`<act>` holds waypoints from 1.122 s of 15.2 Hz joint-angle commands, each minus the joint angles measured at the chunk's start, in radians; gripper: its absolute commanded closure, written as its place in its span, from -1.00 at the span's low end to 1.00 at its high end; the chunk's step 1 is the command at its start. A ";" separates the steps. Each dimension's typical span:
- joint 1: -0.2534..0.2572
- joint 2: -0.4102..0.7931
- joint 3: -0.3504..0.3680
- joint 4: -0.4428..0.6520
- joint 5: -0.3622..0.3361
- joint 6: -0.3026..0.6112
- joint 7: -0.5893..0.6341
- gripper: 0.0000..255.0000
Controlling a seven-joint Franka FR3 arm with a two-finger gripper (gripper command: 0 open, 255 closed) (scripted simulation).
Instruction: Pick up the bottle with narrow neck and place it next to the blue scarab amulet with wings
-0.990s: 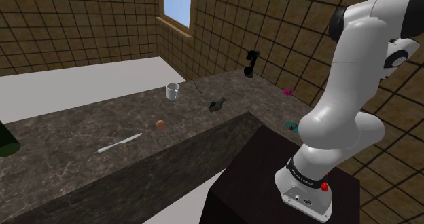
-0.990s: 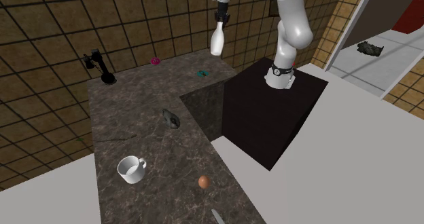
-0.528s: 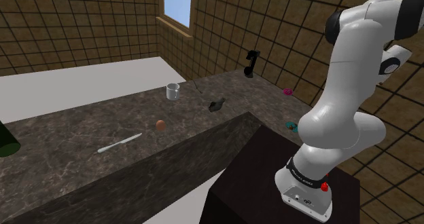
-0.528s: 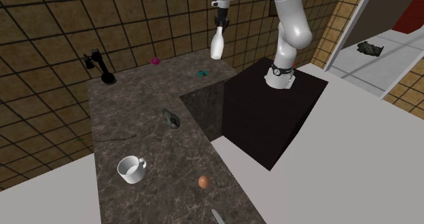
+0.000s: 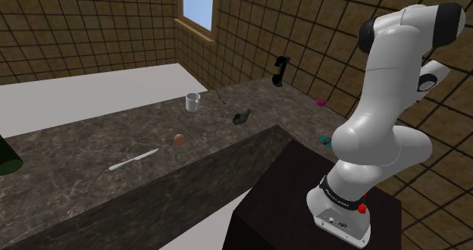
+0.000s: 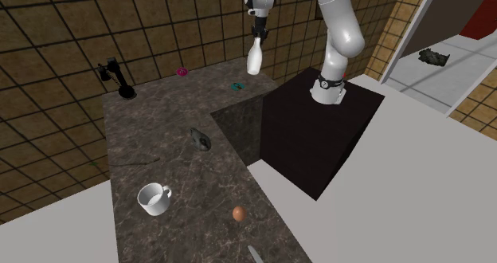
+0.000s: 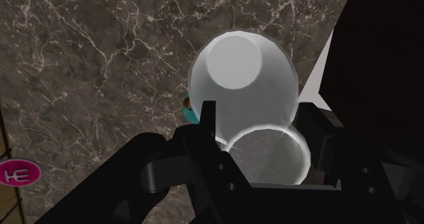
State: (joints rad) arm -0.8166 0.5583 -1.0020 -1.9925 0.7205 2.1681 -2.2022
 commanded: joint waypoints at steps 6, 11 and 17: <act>-0.048 0.062 0.065 -0.006 0.070 0.052 -0.046 1.00; -0.082 0.107 0.111 -0.003 0.119 0.085 -0.077 1.00; -0.105 0.140 0.143 0.002 0.153 0.108 -0.099 1.00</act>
State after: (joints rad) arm -0.9208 0.6967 -0.8605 -1.9911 0.8712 2.2746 -2.3000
